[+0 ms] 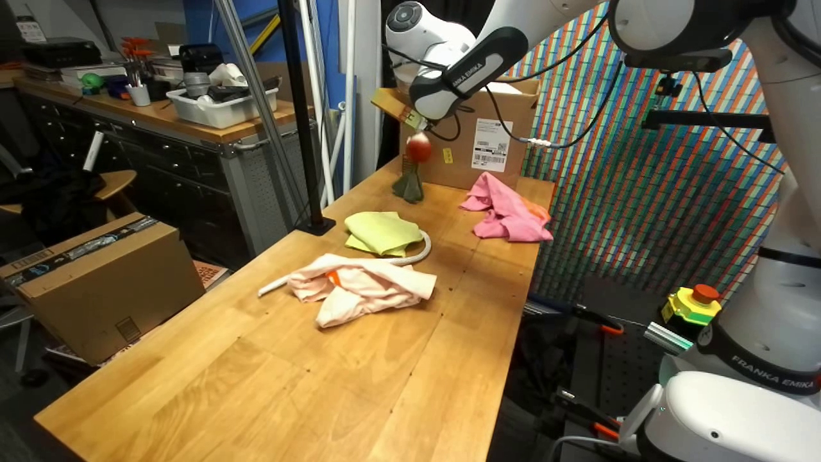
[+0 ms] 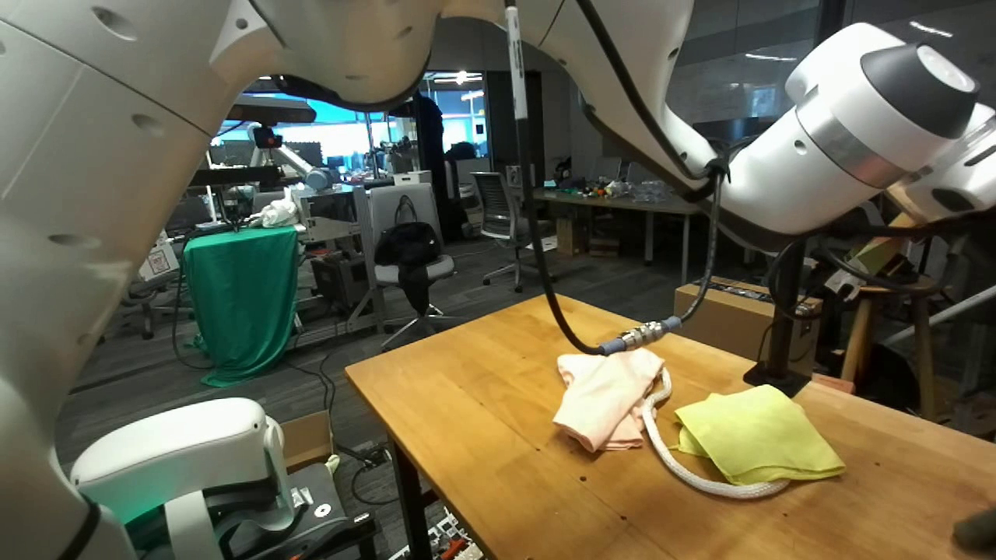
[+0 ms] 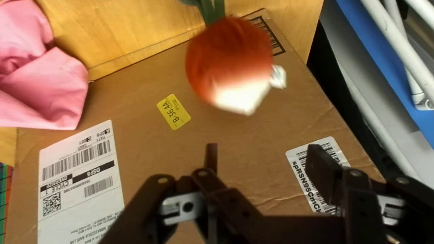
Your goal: Move the pink t-shirt and the radish to the right, move the peach t-shirt to the left, move the white cable forwards, move the yellow towel backwards
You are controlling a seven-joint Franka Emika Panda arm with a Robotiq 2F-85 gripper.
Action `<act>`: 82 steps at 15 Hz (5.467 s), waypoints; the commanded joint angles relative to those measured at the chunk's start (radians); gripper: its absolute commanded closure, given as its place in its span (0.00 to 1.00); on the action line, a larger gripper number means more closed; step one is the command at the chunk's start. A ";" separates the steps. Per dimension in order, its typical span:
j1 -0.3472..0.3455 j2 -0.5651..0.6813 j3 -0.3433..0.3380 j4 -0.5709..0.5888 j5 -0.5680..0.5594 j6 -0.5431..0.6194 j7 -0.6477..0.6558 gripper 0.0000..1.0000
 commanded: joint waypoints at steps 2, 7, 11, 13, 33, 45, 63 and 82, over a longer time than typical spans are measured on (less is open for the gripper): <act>-0.009 0.003 0.013 0.022 -0.035 -0.034 0.020 0.00; -0.034 -0.048 0.090 -0.050 0.013 -0.042 -0.097 0.00; -0.066 -0.103 0.202 -0.151 0.114 -0.021 -0.269 0.00; -0.077 -0.128 0.249 -0.196 0.178 -0.029 -0.366 0.00; -0.063 -0.257 0.484 -0.423 0.628 -0.228 -1.374 0.00; 0.023 -0.246 0.605 -0.415 0.613 -0.331 -1.809 0.00; 0.101 -0.147 0.562 -0.414 0.399 0.007 -1.818 0.00; 0.124 -0.172 0.540 -0.441 0.397 -0.021 -1.728 0.99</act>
